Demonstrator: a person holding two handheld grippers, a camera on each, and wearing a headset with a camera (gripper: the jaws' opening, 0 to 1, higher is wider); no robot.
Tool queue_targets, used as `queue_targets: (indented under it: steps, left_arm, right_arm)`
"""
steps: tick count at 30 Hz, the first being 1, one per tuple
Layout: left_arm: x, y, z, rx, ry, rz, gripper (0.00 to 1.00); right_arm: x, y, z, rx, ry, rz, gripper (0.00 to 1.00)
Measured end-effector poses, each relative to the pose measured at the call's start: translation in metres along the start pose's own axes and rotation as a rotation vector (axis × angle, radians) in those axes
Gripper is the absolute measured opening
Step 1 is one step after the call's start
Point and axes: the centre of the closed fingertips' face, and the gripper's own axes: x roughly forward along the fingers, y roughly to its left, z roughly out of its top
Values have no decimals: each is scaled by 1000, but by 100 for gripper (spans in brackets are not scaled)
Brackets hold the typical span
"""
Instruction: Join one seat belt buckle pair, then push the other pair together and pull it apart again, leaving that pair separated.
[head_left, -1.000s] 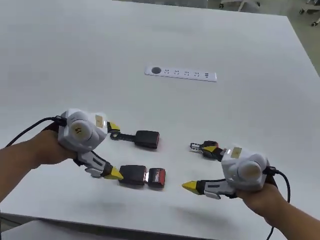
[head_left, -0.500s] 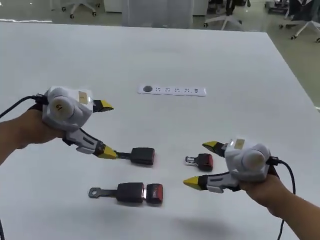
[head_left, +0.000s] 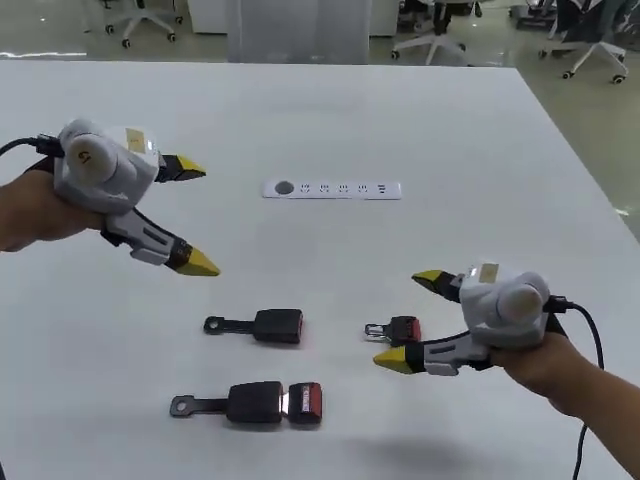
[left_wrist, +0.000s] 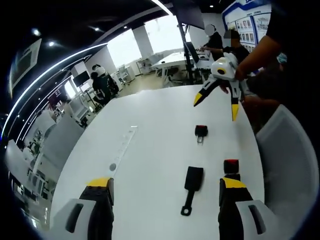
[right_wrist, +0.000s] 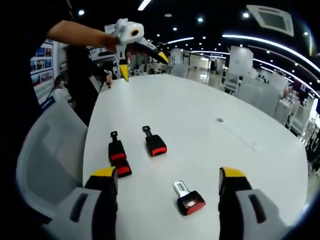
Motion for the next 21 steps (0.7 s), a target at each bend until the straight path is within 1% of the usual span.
queue_targets:
  steps: [1, 3, 5, 6, 8, 11, 12, 13, 14, 16, 19, 21]
  left_arm:
    - [7, -3, -5, 2, 15, -11, 90]
    - [17, -6, -9, 2, 16, -11, 90]
    - [28, -12, -15, 1, 18, -33, 90]
    - [35, -17, -18, -11, 19, -51, 90]
    - [46, -21, -23, -17, 22, -67, 90]
    - [59, -25, -29, -29, 23, -90, 90]
    - [68, -29, -33, -37, 25, -109, 90]
    - [70, -30, -35, -37, 26, -113, 90]
    - [77, -32, -39, -38, 34, -121, 89]
    - [85, -35, -45, -40, 43, -133, 88]
    - [101, -44, -55, -59, 49, -173, 86]
    - [111, -49, -60, -62, 54, -191, 84]
  right_arm:
    - [0, -3, -3, -2, 7, -3, 85]
    - [1, -8, -9, 2, 25, 0, 86]
    - [3, -12, -15, 12, 31, 0, 86]
    - [4, -14, -17, 14, 32, 1, 87]
    - [6, -18, -23, 22, 51, 6, 87]
    - [10, -22, -31, 32, 61, 19, 87]
    - [12, -25, -36, 34, 72, 21, 87]
    - [14, -27, -40, 38, 81, 22, 87]
    - [17, -29, -44, 49, 87, 25, 87]
    - [21, -31, -49, 61, 91, 32, 86]
    - [26, -34, -61, 67, 123, 51, 86]
    - [30, -36, -70, 70, 147, 63, 85]
